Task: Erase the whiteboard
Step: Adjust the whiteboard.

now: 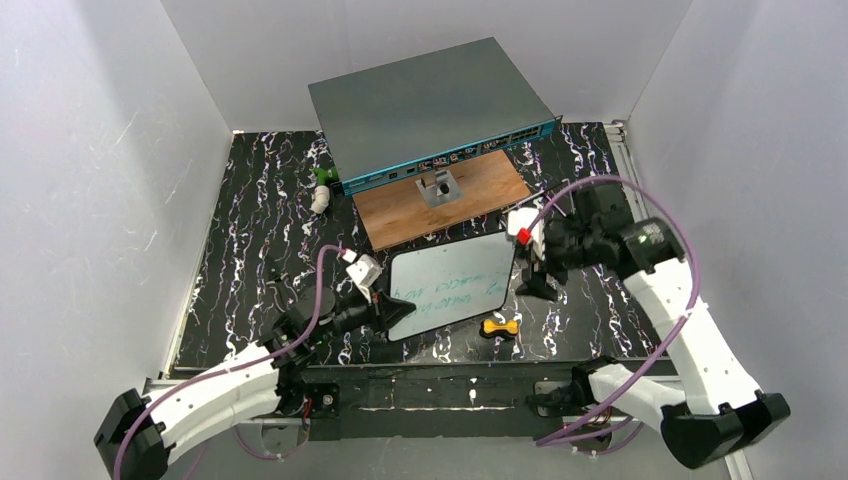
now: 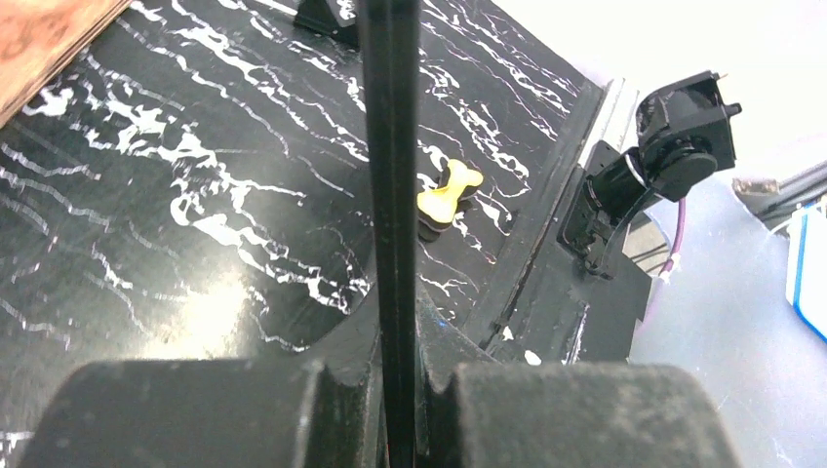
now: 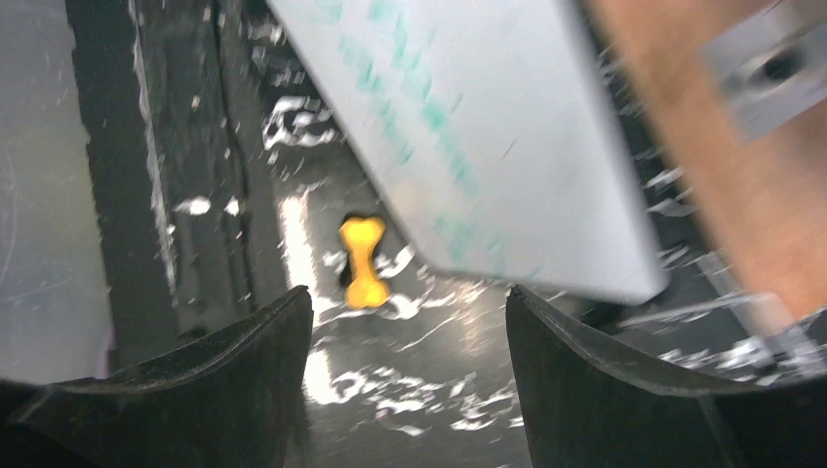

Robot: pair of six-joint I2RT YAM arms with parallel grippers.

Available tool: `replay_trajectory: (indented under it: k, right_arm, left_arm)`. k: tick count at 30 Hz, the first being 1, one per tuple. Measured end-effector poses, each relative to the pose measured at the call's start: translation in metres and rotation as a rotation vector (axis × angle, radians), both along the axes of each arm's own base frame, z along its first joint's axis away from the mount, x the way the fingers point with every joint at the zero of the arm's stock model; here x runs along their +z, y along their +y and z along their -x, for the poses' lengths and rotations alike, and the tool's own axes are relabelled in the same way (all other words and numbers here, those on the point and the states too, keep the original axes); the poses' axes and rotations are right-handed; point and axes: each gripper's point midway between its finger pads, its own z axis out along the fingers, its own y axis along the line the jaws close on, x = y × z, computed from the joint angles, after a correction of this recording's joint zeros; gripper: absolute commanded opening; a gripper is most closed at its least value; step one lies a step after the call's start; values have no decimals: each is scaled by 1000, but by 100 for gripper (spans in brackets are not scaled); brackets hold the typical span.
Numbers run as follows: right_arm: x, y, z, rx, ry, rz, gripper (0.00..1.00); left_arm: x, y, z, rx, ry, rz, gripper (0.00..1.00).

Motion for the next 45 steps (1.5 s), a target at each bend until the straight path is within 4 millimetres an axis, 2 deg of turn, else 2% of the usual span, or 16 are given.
replay_trajectory:
  k: [2,4,6,8,12,16,19,24,27,30,36,37,38,39,45]
  right_arm:
    - [34,6,-5,33,-27,-30,78]
    - [69,18,-21,68,-90,-76,79]
    - [81,24,-31,86,-100,-92,80]
    - [83,30,-38,101,-66,-92,80]
    - [71,39,-49,133,65,-73,83]
    - [47,44,-61,135,180,-30,83]
    - [36,42,-63,127,207,-7,83]
    - [30,42,-65,127,221,8,77]
    - [19,43,-69,133,253,24,67]
    - [4,44,-72,149,299,45,52]
    - [-4,44,-69,189,320,61,23]
    - [-5,43,-67,195,324,64,18]
    - [-6,42,-65,203,330,69,7]
    - [-6,40,-62,213,339,74,1]
    - [-12,35,-50,295,343,79,1]
  left_arm:
    - [8,-8,-2,-34,-28,-15,0]
    - [14,-14,-5,-63,-49,-25,0]
    - [20,-19,-6,-88,-75,-22,0]
    - [24,-21,-7,-104,-91,-17,0]
    - [26,-24,-13,-124,-95,-17,0]
    - [23,-24,-18,-129,-82,-22,0]
    - [26,-24,-20,-138,-81,-19,0]
    - [30,-28,-22,-164,-83,-10,0]
    - [30,-31,-23,-178,-78,-10,0]
    - [29,-33,-24,-186,-73,-12,0]
    - [27,-34,-29,-189,-74,-10,0]
    - [27,-35,-29,-194,-75,-8,0]
    - [26,-36,-29,-202,-76,-9,0]
    - [25,-36,-28,-210,-75,-9,0]
    - [20,-39,-23,-262,-49,-3,0]
